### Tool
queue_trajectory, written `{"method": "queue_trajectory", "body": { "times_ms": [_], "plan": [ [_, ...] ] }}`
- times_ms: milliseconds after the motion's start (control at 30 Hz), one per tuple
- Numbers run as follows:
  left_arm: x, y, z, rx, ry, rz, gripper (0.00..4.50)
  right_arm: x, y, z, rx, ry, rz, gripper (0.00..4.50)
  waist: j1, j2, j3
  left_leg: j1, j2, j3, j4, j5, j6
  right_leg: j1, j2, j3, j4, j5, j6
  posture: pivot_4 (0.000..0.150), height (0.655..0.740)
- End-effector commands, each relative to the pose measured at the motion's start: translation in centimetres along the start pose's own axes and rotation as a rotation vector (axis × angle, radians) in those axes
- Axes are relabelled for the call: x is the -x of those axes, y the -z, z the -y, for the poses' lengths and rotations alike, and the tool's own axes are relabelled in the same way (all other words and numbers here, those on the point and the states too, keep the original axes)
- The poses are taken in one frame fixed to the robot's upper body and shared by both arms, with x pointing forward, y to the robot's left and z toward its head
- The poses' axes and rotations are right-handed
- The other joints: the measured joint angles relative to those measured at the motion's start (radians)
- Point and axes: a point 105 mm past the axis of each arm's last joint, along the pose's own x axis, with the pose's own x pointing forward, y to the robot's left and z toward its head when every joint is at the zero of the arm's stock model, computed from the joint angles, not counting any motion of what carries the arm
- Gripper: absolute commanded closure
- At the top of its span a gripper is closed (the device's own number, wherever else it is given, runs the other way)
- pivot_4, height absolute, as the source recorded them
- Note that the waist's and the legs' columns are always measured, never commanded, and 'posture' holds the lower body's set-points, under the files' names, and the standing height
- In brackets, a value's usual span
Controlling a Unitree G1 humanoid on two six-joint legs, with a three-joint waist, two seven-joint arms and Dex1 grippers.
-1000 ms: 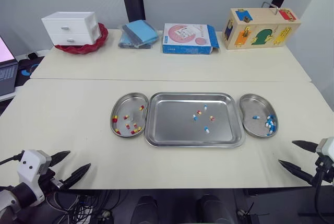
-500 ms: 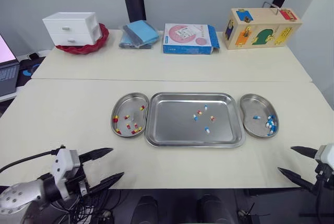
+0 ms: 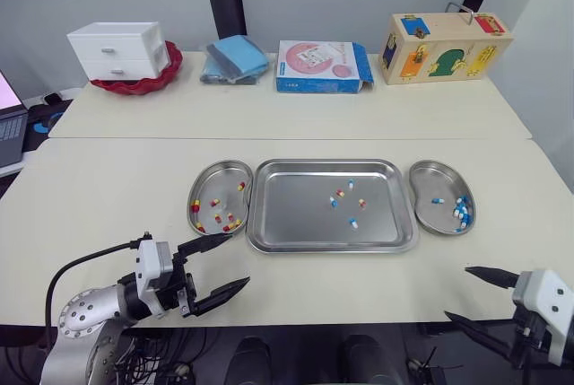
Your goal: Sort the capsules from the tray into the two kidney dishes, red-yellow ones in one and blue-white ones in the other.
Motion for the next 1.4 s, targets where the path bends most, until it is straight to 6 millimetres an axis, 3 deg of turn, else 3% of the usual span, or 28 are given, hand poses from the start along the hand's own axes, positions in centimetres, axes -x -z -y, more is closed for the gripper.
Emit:
{"method": "queue_trajectory", "body": {
  "times_ms": [33, 133, 267, 733, 933, 1333, 1400],
  "plan": [
    [-0.4, -0.3, 0.2, -0.028, 0.023, 0.014, 0.03, -2.4, -2.6, -0.5, 0.016, -0.004, 0.06, 0.0, -0.001, 0.0, 0.0, 0.0, 0.0, 0.0, 0.0, 0.0, 0.0, 0.0, 0.0, 0.0, 0.0, 0.0, 0.0, 0.15, 0.7078],
    [-0.8, -0.4, 0.4, -0.037, 0.031, 0.022, 0.03, -5.1, -3.8, -0.1, 0.045, 0.001, 0.093, 0.0, -0.001, 0.0, 0.0, 0.0, 0.0, 0.0, 0.0, 0.0, 0.0, 0.0, 0.0, 0.0, 0.0, 0.0, 0.0, 0.15, 0.7078],
    [-1.3, -0.5, 0.5, -0.039, 0.034, 0.035, 0.0, -8.1, -5.1, 0.8, 0.06, 0.021, 0.114, 0.9, 0.003, -0.001, 0.0, -0.002, -0.001, -0.001, 0.0, 0.0, 0.0, -0.001, 0.0, -0.001, -0.001, 0.0, 0.0, 0.15, 0.7078],
    [-2.1, -0.4, 1.0, -0.051, 0.007, 0.059, 0.0, -17.0, -8.2, 2.2, -0.007, 0.05, 0.046, 0.9, -0.002, 0.001, 0.001, -0.002, 0.0, -0.001, -0.001, 0.0, 0.0, -0.003, 0.0, 0.0, 0.001, 0.0, 0.0, 0.15, 0.7078],
    [-2.4, -0.5, 1.1, -0.053, -0.001, 0.064, 0.0, -18.8, -8.5, 2.5, -0.035, 0.057, 0.023, 0.9, 0.0, 0.001, 0.001, -0.015, 0.0, -0.002, 0.0, 0.0, 0.0, -0.016, 0.0, -0.001, 0.003, 0.001, 0.0, 0.15, 0.7078],
    [-3.0, -0.6, 1.1, -0.054, -0.003, 0.064, 0.0, -20.1, -6.9, 2.2, -0.05, 0.035, -0.055, 0.9, -0.002, 0.001, 0.002, -0.015, 0.0, -0.002, 0.0, 0.0, 0.0, -0.016, 0.0, -0.001, 0.003, 0.001, 0.0, 0.15, 0.7078],
    [-3.0, -0.6, 1.1, -0.052, 0.0, 0.063, 0.0, -20.1, -6.7, 2.3, -0.035, 0.044, -0.067, 1.44, -0.002, 0.001, 0.002, -0.015, 0.0, -0.002, 0.0, 0.0, 0.0, -0.016, 0.0, -0.001, 0.003, 0.001, 0.0, 0.15, 0.7078]
  ]
}}
